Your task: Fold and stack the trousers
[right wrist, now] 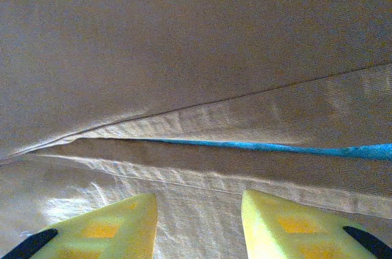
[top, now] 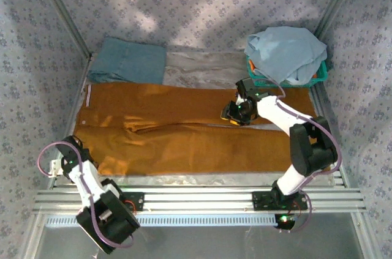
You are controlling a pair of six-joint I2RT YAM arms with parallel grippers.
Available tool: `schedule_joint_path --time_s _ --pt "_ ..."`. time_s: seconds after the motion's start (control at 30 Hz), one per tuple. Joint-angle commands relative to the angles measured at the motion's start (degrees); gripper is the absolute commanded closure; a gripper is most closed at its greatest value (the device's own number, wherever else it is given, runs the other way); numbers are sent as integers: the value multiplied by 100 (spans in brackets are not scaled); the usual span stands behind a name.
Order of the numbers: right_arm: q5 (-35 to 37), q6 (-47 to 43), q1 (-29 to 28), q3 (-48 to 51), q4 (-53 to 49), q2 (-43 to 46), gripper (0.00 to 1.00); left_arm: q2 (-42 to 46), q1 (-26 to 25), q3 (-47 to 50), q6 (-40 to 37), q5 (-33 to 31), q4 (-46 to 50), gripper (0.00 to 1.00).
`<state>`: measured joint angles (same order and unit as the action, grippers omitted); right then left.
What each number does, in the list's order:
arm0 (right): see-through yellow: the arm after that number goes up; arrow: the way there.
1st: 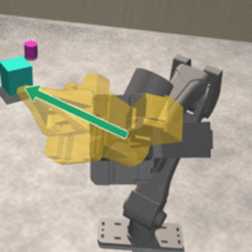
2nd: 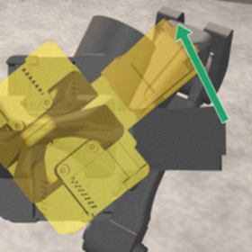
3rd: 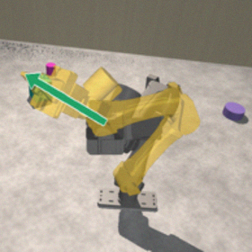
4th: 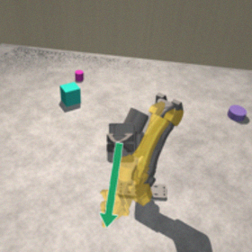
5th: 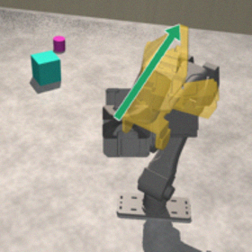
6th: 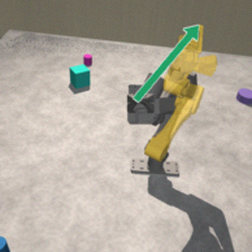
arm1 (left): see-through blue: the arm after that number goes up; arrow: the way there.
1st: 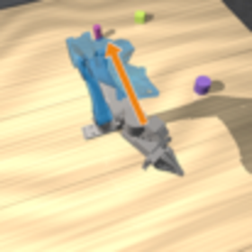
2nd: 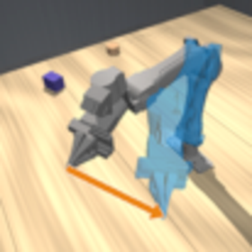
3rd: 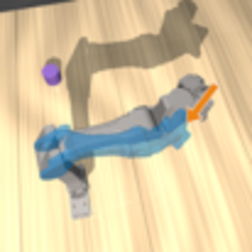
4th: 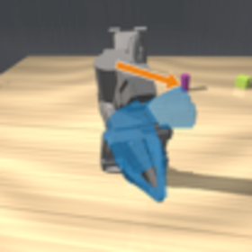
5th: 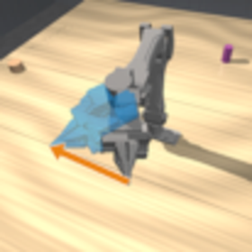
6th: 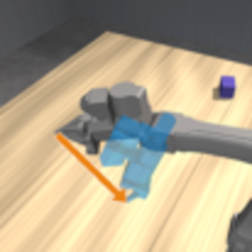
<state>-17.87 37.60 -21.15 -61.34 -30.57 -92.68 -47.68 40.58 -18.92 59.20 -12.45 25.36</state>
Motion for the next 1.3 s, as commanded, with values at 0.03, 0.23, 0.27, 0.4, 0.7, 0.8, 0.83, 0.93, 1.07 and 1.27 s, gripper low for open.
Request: schedule_joint_path --time_s 0.03,0.23,0.27,0.4,0.7,0.8,0.83,0.93,1.07,1.27 --pt "-58 -70 -11 140 -152 180 58 -382 132 73 -70 211 -690 29" --pt "-27 -52 27 130 -199 261 58 -769 179 189 -143 480 -1149 61" --pt "-11 -59 36 120 -224 296 58 -754 178 187 -170 529 -1149 65" --pt "56 -69 105 153 -330 498 57 -356 183 18 -281 792 -773 83" --pt "-31 180 722 407 -1034 1305 56 562 183 -511 -558 1344 106 100" --pt "16 311 1388 678 -1520 1958 53 627 180 -573 -500 1579 127 100" --pt "24 334 1702 772 -1757 2224 52 632 172 -607 -474 1665 135 100" --pt "-58 378 2642 1000 -2430 2924 48 587 132 -725 -447 1856 106 100" --pt "393 435 3554 1196 -3164 3661 42 521 -11 -866 -380 1930 57 100" --pt "982 1448 3841 1862 -3419 4170 36 395 -322 -1042 -286 1904 -115 100"
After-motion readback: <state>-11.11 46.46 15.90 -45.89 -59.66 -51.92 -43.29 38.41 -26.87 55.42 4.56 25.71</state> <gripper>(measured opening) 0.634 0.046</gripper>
